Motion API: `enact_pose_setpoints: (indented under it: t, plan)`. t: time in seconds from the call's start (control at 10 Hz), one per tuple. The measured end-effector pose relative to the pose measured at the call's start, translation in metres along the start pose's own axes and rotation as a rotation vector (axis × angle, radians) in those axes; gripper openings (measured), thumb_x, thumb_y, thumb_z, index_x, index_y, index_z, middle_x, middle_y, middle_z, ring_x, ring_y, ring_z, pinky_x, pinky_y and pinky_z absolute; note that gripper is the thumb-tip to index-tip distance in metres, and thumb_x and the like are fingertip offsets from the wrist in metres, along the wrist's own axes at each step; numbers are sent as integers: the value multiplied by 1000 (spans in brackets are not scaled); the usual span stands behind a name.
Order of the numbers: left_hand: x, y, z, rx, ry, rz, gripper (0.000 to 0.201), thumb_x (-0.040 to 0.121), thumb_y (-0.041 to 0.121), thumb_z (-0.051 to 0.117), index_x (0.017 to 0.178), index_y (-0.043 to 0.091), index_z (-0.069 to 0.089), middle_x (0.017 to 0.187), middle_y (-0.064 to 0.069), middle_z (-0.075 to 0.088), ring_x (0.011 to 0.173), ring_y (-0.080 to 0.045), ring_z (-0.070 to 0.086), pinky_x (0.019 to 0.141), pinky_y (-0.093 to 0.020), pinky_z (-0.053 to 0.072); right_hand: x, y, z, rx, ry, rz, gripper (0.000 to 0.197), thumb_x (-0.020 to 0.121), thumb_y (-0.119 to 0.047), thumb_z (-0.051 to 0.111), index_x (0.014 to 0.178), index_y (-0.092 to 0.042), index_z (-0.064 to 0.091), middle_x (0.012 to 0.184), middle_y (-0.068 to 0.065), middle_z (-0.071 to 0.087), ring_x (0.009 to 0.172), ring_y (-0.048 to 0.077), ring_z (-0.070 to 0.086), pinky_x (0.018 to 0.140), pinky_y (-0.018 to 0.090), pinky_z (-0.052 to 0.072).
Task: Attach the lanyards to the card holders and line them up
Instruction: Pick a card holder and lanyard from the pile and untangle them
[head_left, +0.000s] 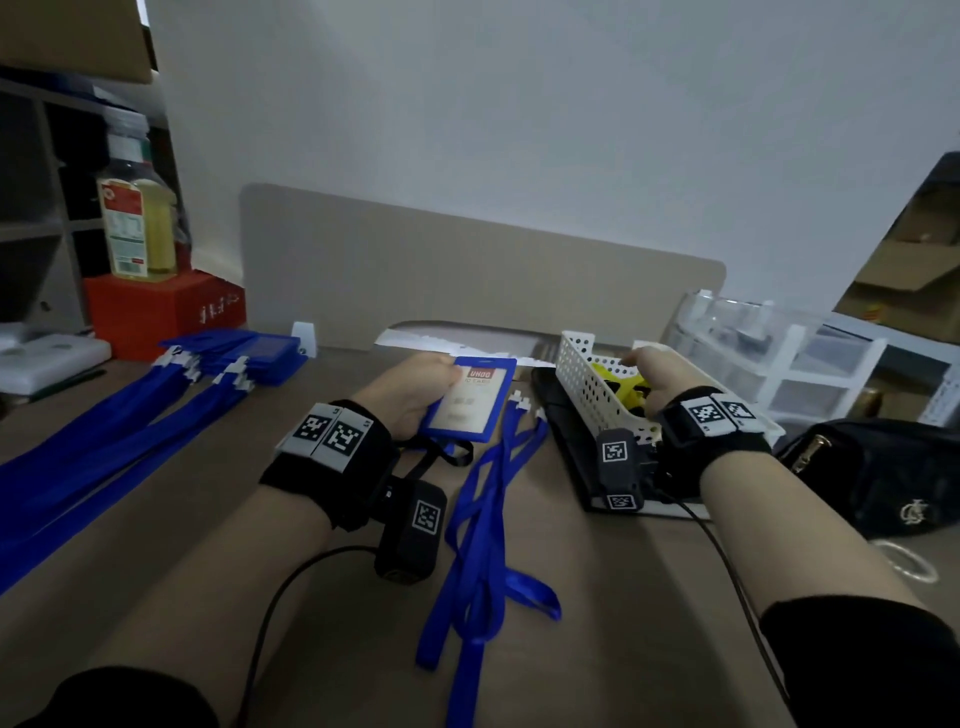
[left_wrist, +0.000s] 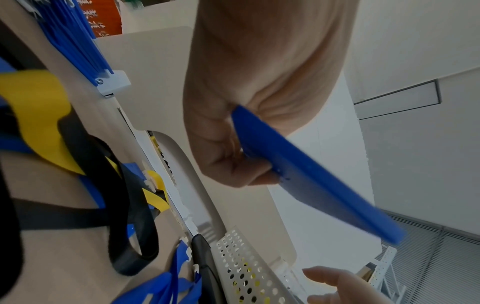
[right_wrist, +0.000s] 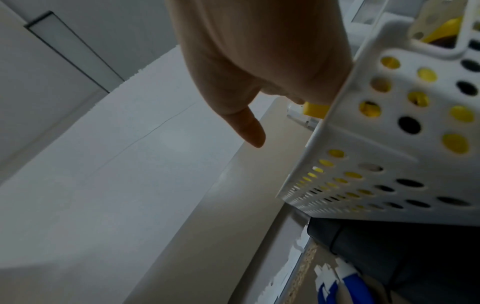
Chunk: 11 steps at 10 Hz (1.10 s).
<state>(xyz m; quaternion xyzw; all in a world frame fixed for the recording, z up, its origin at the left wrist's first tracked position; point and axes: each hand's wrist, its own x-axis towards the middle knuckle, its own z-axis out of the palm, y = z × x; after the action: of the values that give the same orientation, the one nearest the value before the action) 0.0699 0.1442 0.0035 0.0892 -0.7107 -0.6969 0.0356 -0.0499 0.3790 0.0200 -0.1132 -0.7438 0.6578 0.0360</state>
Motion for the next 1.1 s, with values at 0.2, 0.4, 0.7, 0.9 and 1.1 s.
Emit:
enact_pose_setpoints:
  t: [0.2,0.4,0.7,0.9,1.1]
  plan:
    - [7,2,-1,-32,22,13,19,101,5,41,84,12,48,89,-7,61,82,-21,63,70,-35,53,-22,-4,28,-327,259,-225,61,82,-23,54,139,-22,34,148,8,18,135,34,20,110,43,25]
    - [26,3,-4,-30,64,-16,14,99,9,47,111,4,52,101,-11,65,93,-26,65,77,-41,55,-19,5,77,-439,73,-350,33,82,-24,55,114,-28,60,134,7,41,128,32,32,103,35,30]
    - [65,-3,-22,101,61,-54,7,99,10,47,99,12,54,86,-2,61,74,-12,58,60,-26,47,47,38,137,-738,-281,-218,14,77,-18,52,64,-17,54,83,9,62,98,34,63,86,40,50]
    - [79,-4,-32,96,17,-77,11,99,17,48,109,16,54,95,-2,64,79,-12,61,58,-26,49,74,35,145,-1092,-311,-146,40,88,-31,66,118,-5,60,114,11,62,99,21,58,78,27,47]
    - [84,-3,-34,99,-17,-70,13,99,17,48,90,22,55,88,2,65,77,-10,62,59,-25,47,87,38,153,-1275,-297,-145,35,87,-18,63,118,-1,59,117,14,62,99,26,61,76,29,50]
